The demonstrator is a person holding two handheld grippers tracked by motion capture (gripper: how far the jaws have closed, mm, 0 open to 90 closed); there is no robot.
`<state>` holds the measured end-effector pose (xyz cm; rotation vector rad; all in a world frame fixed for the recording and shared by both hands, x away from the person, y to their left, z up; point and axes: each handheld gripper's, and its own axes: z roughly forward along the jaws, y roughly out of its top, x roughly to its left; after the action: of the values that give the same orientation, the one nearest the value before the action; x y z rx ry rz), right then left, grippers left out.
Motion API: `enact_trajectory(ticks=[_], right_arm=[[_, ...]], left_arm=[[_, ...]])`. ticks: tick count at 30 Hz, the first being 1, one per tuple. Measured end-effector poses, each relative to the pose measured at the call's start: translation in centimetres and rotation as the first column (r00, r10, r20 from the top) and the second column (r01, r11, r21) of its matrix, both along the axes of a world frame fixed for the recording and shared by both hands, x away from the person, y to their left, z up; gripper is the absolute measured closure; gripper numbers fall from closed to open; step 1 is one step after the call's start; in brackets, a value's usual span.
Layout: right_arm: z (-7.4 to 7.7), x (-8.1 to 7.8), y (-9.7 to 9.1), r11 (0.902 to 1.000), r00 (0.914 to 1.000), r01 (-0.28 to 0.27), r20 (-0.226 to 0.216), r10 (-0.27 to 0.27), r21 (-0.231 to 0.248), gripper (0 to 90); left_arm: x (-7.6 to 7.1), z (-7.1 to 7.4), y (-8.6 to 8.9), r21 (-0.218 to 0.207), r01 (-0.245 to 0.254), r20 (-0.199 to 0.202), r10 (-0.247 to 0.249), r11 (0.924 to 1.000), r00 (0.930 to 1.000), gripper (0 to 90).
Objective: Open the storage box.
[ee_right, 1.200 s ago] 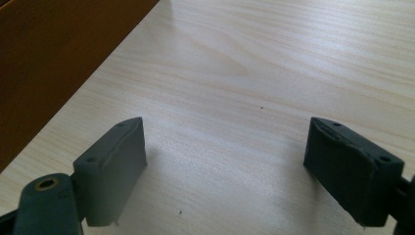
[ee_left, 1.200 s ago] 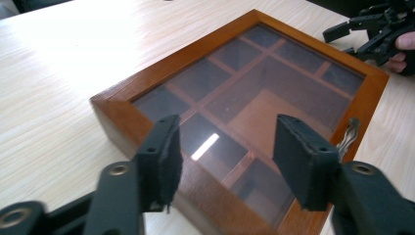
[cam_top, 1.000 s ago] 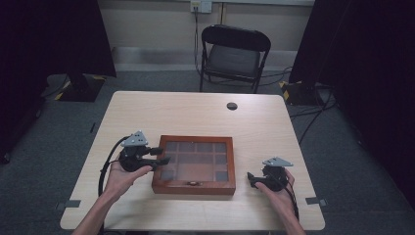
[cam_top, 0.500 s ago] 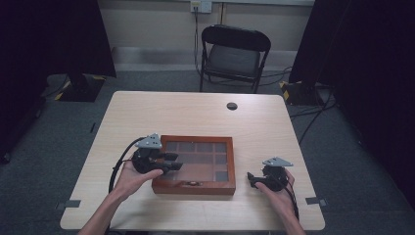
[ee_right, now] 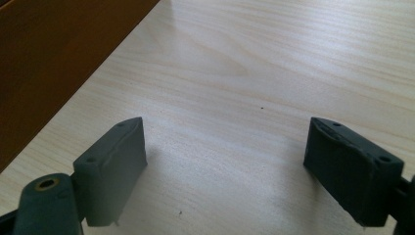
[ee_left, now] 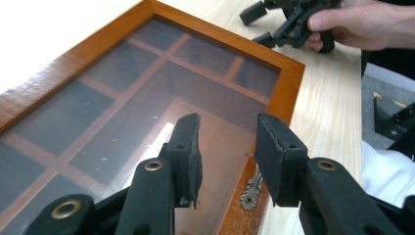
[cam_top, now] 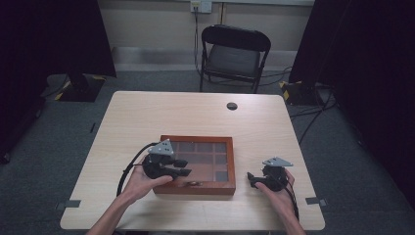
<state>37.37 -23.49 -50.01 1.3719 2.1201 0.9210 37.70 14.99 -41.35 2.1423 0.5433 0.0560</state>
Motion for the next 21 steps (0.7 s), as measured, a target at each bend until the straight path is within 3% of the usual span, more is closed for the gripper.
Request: enact_trajectory(ticks=[8, 9, 12, 16, 17, 18, 21], right_arm=[[0.0, 0.0, 0.0, 1.0, 1.0, 0.0, 0.0, 0.0, 0.0, 14.9], [0.0, 0.0, 0.0, 1.0, 1.0, 0.0, 0.0, 0.0, 0.0, 14.9], [0.0, 0.0, 0.0, 1.0, 1.0, 0.0, 0.0, 0.0, 0.0, 14.9], [0.0, 0.0, 0.0, 1.0, 1.0, 0.0, 0.0, 0.0, 0.0, 14.9], [0.0, 0.0, 0.0, 1.0, 1.0, 0.0, 0.0, 0.0, 0.0, 14.9], [0.0, 0.0, 0.0, 1.0, 1.0, 0.0, 0.0, 0.0, 0.0, 14.9], [0.0, 0.0, 0.0, 1.0, 1.0, 0.0, 0.0, 0.0, 0.0, 14.9]], left_arm=[[-0.3, -0.5, -1.3, -0.028, 0.066, -0.018, -0.067, 0.9974, 0.9976, 72.0], [-0.4, -0.6, -1.7, -0.006, 0.085, -0.02, -0.085, 0.9964, 0.9962, 72.5], [-0.6, -0.8, -2.2, 0.009, 0.123, -0.028, -0.123, 0.9923, 0.992, 73.9], [-0.9, -1.0, -2.3, 0.055, 0.138, -0.039, -0.136, 0.9889, 0.99, 74.1], [-0.9, -1.3, -2.4, 0.038, 0.136, -0.043, -0.135, 0.99, 0.99, 74.0], [-0.9, -1.4, -2.3, 0.056, 0.132, -0.043, -0.129, 0.9897, 0.9907, 73.7], [-0.8, -1.7, -2.2, 0.04, 0.128, -0.048, -0.126, 0.991, 0.9909, 73.8]])
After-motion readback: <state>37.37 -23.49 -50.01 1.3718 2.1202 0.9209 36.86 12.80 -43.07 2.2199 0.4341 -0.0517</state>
